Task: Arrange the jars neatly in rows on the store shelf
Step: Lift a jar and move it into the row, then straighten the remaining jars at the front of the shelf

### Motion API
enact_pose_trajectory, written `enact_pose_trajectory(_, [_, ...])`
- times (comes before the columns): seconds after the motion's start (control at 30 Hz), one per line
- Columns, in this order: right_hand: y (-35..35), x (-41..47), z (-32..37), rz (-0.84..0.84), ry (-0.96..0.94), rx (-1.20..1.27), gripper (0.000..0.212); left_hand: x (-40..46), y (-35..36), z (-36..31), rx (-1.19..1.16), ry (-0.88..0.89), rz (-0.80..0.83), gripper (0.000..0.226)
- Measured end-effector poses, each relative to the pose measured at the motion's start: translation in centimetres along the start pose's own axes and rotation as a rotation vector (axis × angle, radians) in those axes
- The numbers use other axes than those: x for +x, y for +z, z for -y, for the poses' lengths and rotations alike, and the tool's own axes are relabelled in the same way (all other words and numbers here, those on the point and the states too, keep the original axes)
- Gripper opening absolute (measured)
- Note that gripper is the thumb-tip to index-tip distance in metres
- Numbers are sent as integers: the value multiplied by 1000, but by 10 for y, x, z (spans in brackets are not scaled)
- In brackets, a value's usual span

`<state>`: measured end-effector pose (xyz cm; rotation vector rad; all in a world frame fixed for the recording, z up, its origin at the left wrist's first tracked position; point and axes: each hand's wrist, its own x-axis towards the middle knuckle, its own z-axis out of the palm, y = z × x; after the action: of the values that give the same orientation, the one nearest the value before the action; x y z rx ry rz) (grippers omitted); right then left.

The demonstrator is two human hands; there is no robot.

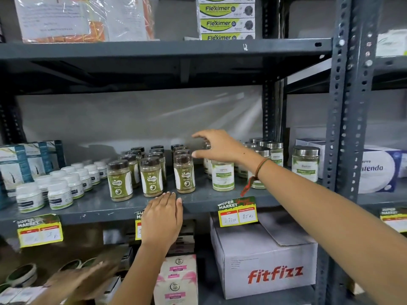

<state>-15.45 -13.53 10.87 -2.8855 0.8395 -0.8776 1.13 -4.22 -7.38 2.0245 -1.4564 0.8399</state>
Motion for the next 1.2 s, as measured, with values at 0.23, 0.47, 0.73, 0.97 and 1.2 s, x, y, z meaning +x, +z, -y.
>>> enact_pose_trajectory(0.23, [-47,-62,-56,-251,164,-65,47,-1,-3,-3,-28,-29,34,54])
enact_pose_trajectory(0.47, [-80,-108,-115,-162,453,-520,46,-2,-4,-3,-59,-30,49,51])
enact_pose_trajectory(0.73, [-77,-119,-131,65,620,-665,41,-3,-2,-2,-63,-30,21,52])
enact_pose_trajectory(0.97, [-64,-116,-141,-8,617,-663,26,-3,-2,-3,-71,-29,15,51])
enact_pose_trajectory(1.2, [-56,-105,-158,-39,586,-505,43,-3,-1,-1,-83,-25,24,51])
